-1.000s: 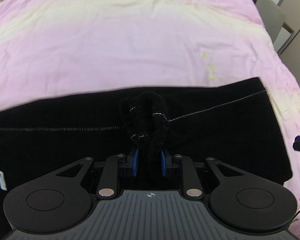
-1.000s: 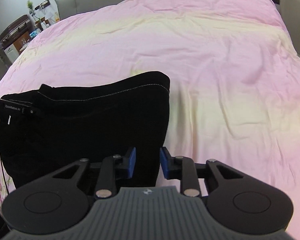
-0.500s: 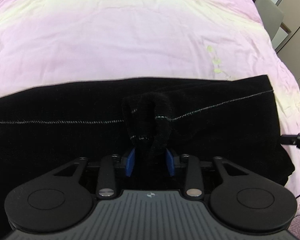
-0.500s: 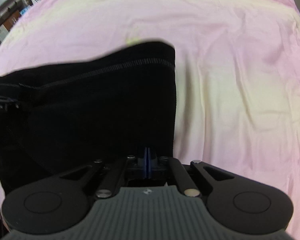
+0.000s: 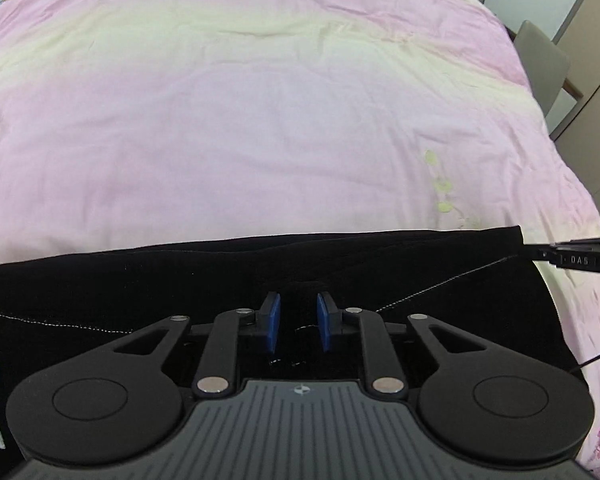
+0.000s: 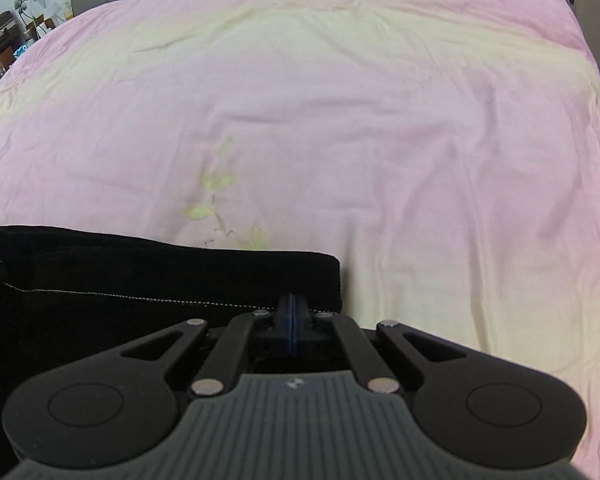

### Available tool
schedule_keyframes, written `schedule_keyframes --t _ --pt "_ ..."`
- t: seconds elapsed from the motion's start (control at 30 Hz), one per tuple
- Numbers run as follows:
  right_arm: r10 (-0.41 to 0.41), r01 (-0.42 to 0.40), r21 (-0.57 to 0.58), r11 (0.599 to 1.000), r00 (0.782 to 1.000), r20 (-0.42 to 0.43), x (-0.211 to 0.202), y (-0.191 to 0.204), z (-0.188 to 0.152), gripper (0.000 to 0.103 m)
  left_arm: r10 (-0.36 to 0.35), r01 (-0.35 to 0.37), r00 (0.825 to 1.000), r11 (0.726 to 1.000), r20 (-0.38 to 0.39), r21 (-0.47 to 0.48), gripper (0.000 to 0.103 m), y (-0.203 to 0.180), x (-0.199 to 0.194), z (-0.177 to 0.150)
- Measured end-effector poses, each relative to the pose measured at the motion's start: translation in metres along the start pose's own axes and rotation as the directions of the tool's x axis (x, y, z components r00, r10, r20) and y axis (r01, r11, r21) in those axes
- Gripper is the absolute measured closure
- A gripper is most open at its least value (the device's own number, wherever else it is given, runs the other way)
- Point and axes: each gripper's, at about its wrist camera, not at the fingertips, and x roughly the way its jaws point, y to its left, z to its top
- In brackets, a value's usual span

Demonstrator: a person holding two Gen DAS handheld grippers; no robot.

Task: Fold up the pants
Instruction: 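Open both tools and lift away from the folded pants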

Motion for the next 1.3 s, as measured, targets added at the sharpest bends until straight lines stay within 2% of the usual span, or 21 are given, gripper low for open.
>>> schedule_keyframes --t 0.07,0.2,0.27,0.37,0.53,0.73,0.83,0.9,1.0,1.1,1.2,1.3 --pt "-0.013 0.013 -0.023 1.0 1.0 -0.009 0.021 -0.002 0.0 0.103 0.009 -0.009 1.0 1.0 -0.012 -0.006 0.081 0.0 0.007 0.0" --pt "-0.036 0.036 -0.015 0.999 0.999 -0.016 0.02 0.0 0.002 0.103 0.026 -0.026 0.999 1.0 -0.018 0.005 0.081 -0.005 0.004 0.004" --pt "-0.048 0.049 -0.027 0.998 0.999 0.008 0.007 0.007 0.003 0.103 0.032 -0.032 0.999 0.999 0.003 0.007 0.075 -0.006 -0.007 0.001" --pt "-0.052 0.055 -0.067 0.996 0.997 0.049 -0.027 0.016 -0.01 0.099 0.03 -0.03 0.999 0.999 0.021 0.012 0.075 -0.007 -0.029 -0.009" --pt "0.029 -0.027 -0.139 0.99 1.0 0.012 -0.068 0.038 -0.056 0.098 0.096 -0.097 0.995 0.993 0.022 0.066 0.07 0.007 -0.078 -0.038" --pt "0.124 -0.135 -0.282 0.95 0.991 -0.058 -0.09 0.075 -0.108 0.097 0.208 -0.209 0.978 0.977 0.024 0.053 0.058 0.061 -0.147 -0.069" --pt "0.144 -0.156 -0.358 0.921 0.988 -0.059 -0.094 0.097 -0.117 0.097 0.258 -0.258 0.966 0.966 0.02 -0.009 0.049 0.096 -0.174 -0.083" --pt "0.166 -0.175 -0.39 0.904 0.984 -0.059 -0.094 0.112 -0.115 0.097 0.29 -0.288 0.957 0.956 0.025 -0.055 0.039 0.121 -0.189 -0.093" --pt "0.169 -0.177 -0.447 0.877 0.984 -0.057 -0.09 0.139 -0.109 0.097 0.312 -0.304 0.95 0.938 0.027 -0.169 0.03 0.159 -0.203 -0.107" --pt "0.174 -0.181 -0.493 0.851 0.983 -0.06 -0.083 0.166 -0.099 0.097 0.263 -0.234 0.964 0.908 0.037 -0.349 0.025 0.198 -0.208 -0.125" --pt "0.166 -0.174 -0.541 0.823 0.984 -0.063 -0.073 0.191 -0.086 0.097 0.217 -0.169 0.975 0.868 0.05 -0.468 0.025 0.224 -0.201 -0.141" --pt "0.151 -0.17 -0.594 0.786 0.985 -0.082 -0.062 0.216 -0.073 0.097 0.173 -0.091 0.981 0.815 0.09 -0.572 0.025 0.24 -0.189 -0.159"
